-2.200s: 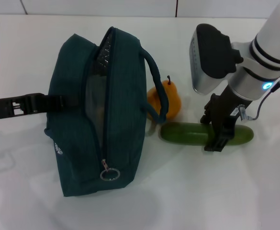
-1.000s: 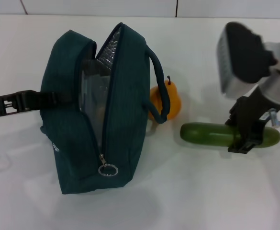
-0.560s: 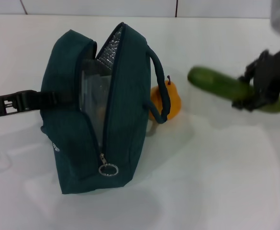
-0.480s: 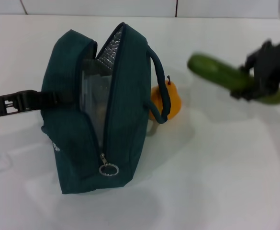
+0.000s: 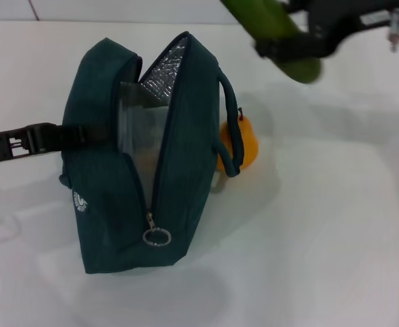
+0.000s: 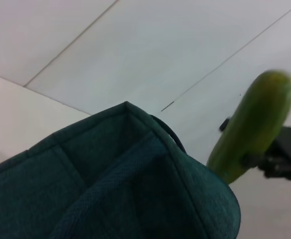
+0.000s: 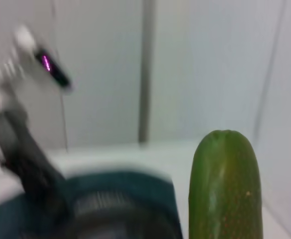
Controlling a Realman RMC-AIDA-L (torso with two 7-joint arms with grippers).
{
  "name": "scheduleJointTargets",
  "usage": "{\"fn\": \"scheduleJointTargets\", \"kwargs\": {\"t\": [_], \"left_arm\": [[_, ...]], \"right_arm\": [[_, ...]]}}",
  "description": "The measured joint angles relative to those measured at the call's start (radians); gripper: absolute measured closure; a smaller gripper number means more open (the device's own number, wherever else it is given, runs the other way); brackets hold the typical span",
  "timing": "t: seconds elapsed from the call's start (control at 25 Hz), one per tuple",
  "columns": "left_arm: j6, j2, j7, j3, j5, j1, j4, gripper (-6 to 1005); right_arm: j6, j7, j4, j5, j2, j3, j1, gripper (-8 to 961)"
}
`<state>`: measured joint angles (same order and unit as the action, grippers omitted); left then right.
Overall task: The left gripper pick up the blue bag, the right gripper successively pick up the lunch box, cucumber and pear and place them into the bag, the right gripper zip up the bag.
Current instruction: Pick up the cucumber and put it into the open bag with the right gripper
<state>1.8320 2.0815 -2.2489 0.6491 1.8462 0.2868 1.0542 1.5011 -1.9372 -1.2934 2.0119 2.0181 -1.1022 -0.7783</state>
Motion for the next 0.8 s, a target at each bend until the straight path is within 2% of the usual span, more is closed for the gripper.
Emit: {"fn": "scheduleJointTargets", "kwargs": {"t": [0.04,0.24,0.48,0.64,0.8], "left_arm": [[0.000,0.000,0.000,-0.001,-0.001,0.000,-0.002,959],[0.000,0.000,0.001,0.002,-0.005,0.000,-0.004,959],[-0.001,0.001,0.002,0.004,-0.006,0.001,-0.003,959],[-0.003,0.002,0.002,0.004,-0.006,0.002,-0.004,959],[-0.004,0.002,0.002,0.004,-0.006,0.003,-0.006,959]], "right_arm": [[-0.039,0.043,0.045,-0.092,0.001,-0.015,-0.005,353],[-0.128,0.195,0.190,-0.339,0.003,-0.047,-0.020,349],[-0.161,0.416,0.425,-0.616,0.005,-0.098,-0.069,344],[-0.200,0.530,0.556,-0.733,0.009,-0.203,-0.097,341],[-0.277,0.596,0.589,-0.813,0.010,-0.326,-0.101,338]]}}
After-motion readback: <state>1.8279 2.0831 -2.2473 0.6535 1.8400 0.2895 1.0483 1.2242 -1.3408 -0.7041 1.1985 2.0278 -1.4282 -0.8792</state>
